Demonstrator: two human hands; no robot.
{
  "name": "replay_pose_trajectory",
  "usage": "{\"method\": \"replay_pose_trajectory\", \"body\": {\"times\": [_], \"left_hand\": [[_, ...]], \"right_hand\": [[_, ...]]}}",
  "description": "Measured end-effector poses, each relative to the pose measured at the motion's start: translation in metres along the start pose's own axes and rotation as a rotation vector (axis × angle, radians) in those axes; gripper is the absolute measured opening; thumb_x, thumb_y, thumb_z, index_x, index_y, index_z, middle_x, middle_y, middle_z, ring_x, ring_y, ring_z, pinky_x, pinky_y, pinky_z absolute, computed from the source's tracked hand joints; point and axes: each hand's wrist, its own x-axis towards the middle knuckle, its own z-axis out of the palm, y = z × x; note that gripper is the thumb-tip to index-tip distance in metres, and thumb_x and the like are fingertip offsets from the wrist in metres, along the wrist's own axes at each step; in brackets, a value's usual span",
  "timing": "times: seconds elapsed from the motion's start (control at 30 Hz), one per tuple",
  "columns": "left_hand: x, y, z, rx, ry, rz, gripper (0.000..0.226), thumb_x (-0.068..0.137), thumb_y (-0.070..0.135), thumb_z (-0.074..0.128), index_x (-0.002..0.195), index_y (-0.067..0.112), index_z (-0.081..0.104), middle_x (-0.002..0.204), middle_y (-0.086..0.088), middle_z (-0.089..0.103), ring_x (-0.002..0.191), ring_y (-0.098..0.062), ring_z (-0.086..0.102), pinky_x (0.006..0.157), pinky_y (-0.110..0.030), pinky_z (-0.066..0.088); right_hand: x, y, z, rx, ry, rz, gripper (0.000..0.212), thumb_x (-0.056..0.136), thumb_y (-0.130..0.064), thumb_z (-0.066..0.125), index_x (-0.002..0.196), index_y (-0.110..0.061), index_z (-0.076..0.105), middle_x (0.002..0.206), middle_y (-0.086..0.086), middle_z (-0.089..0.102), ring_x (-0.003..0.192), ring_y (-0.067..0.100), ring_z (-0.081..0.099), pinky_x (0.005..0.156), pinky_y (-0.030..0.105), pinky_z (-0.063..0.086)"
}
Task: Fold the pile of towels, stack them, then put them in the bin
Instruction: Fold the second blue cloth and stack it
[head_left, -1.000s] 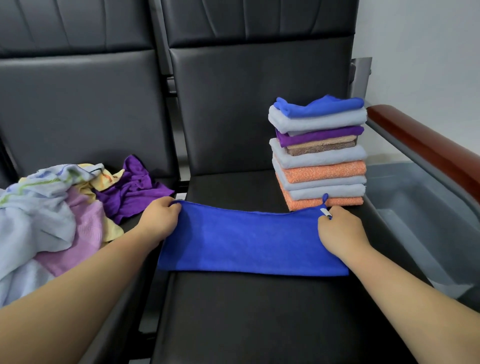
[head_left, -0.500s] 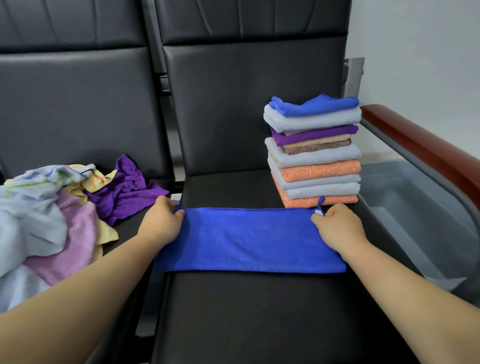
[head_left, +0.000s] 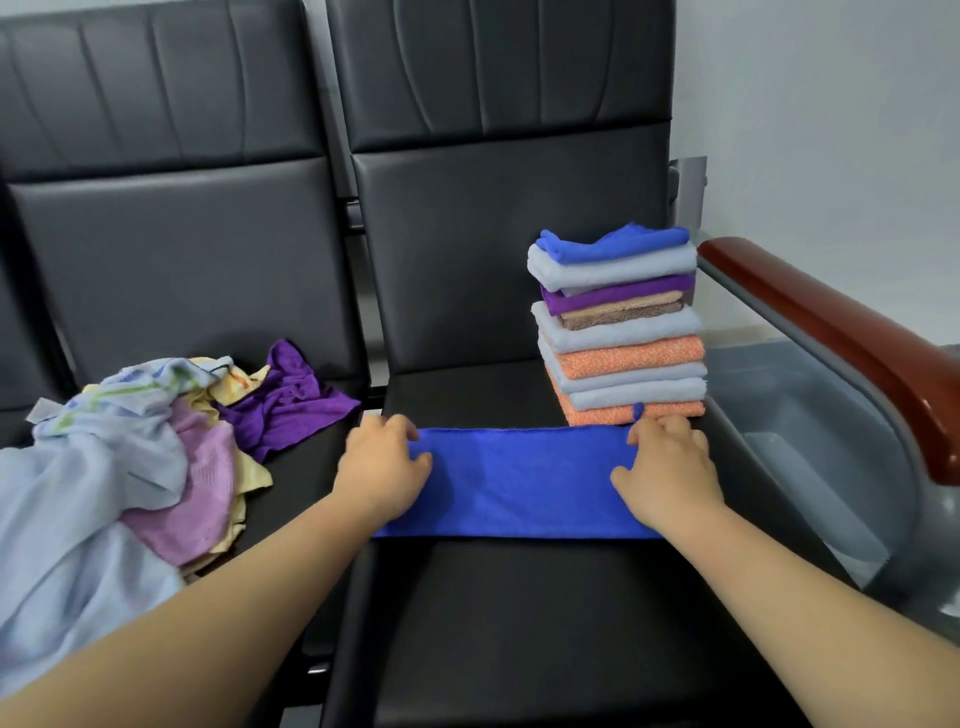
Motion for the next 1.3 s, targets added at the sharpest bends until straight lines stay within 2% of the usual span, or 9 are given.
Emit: {"method": "replay_pose_trajectory", "body": {"times": [0.1,0.2,0.33,0.47,0.6,0.73,0.9,1.03,1.3], "left_hand": [[-0.014,0.016,0.01,-0.07,-0.164,0.134,0.015,0.096,0.034,0.06,0.106,0.028,0.051,0.099,0.004,0.062,0.089,-0.019,0.061,0.084,-0.038,0.053],[-0.025,0.028,0.024,0.093,-0.238,0.323,0.028,0.097,0.049,0.054,0.094,0.023,0.043,0.091,0.006,0.054,0.086,-0.02,0.053,0.083,-0.04,0.049],[-0.02,0.036,0.033,0.263,-0.263,0.321,0.048,0.097,0.069,0.034,0.099,0.023,0.048,0.107,0.005,0.05,0.112,-0.024,0.05,0.104,-0.049,0.039],[-0.014,0.037,0.036,0.401,-0.257,0.282,0.06,0.095,0.069,0.034,0.141,0.032,0.045,0.152,0.002,0.032,0.151,-0.032,0.017,0.121,-0.06,0.011],[-0.025,0.04,0.036,0.293,-0.186,0.156,0.06,0.092,0.059,0.052,0.146,0.034,0.043,0.147,-0.004,0.033,0.135,-0.033,0.034,0.112,-0.048,0.033],[-0.048,0.043,0.033,-0.169,-0.287,0.146,0.047,0.089,0.033,0.067,0.134,0.028,0.054,0.132,0.0,0.044,0.115,-0.018,0.054,0.099,-0.028,0.043],[-0.085,0.053,0.022,-0.649,-0.452,0.058,0.029,0.074,0.023,0.072,0.103,0.027,0.067,0.112,0.006,0.062,0.091,-0.016,0.065,0.085,-0.038,0.058],[-0.103,0.045,0.01,-0.509,-0.647,0.228,0.032,0.081,-0.006,0.068,0.102,0.017,0.067,0.072,0.018,0.065,0.061,0.0,0.056,0.064,-0.016,0.045],[-0.113,0.034,0.017,-0.143,-0.419,0.356,0.014,0.084,0.02,0.08,0.093,0.026,0.071,0.086,0.014,0.068,0.078,-0.003,0.067,0.074,-0.015,0.052]], "right_hand": [[-0.004,-0.003,0.001,-0.078,-0.076,-0.122,0.021,0.097,-0.027,0.059,0.118,-0.024,0.06,0.122,0.0,0.054,0.111,0.02,0.049,0.092,0.034,0.051],[-0.011,-0.005,-0.001,-0.133,-0.175,-0.115,0.017,0.097,-0.024,0.05,0.108,-0.024,0.063,0.108,-0.001,0.062,0.095,0.019,0.058,0.082,0.037,0.056],[-0.028,-0.005,-0.005,-0.184,-0.244,-0.144,0.017,0.098,-0.024,0.047,0.099,-0.023,0.064,0.101,-0.002,0.063,0.086,0.02,0.062,0.068,0.034,0.051],[-0.049,-0.01,-0.007,-0.018,-0.349,-0.267,0.027,0.093,-0.032,0.049,0.082,-0.019,0.07,0.083,-0.004,0.07,0.081,0.017,0.066,0.077,0.042,0.059],[-0.057,-0.012,-0.005,0.02,-0.378,-0.415,0.023,0.092,-0.031,0.053,0.085,-0.025,0.074,0.088,-0.012,0.067,0.086,0.011,0.062,0.083,0.038,0.055],[-0.055,-0.012,-0.01,0.046,-0.423,-0.433,0.019,0.093,-0.027,0.058,0.093,-0.03,0.076,0.093,-0.015,0.067,0.089,0.006,0.062,0.087,0.031,0.053],[-0.048,-0.01,-0.007,0.064,-0.482,-0.406,0.018,0.096,-0.027,0.057,0.096,-0.036,0.073,0.086,-0.023,0.064,0.088,0.002,0.06,0.083,0.025,0.05],[-0.047,-0.007,-0.004,0.079,-0.498,-0.404,0.026,0.096,-0.022,0.054,0.107,-0.035,0.073,0.091,-0.025,0.062,0.088,-0.003,0.056,0.08,0.019,0.042],[-0.052,-0.004,-0.008,0.112,-0.553,-0.411,0.017,0.099,-0.032,0.057,0.106,-0.041,0.068,0.105,-0.018,0.065,0.097,0.001,0.06,0.088,0.021,0.047]]}}
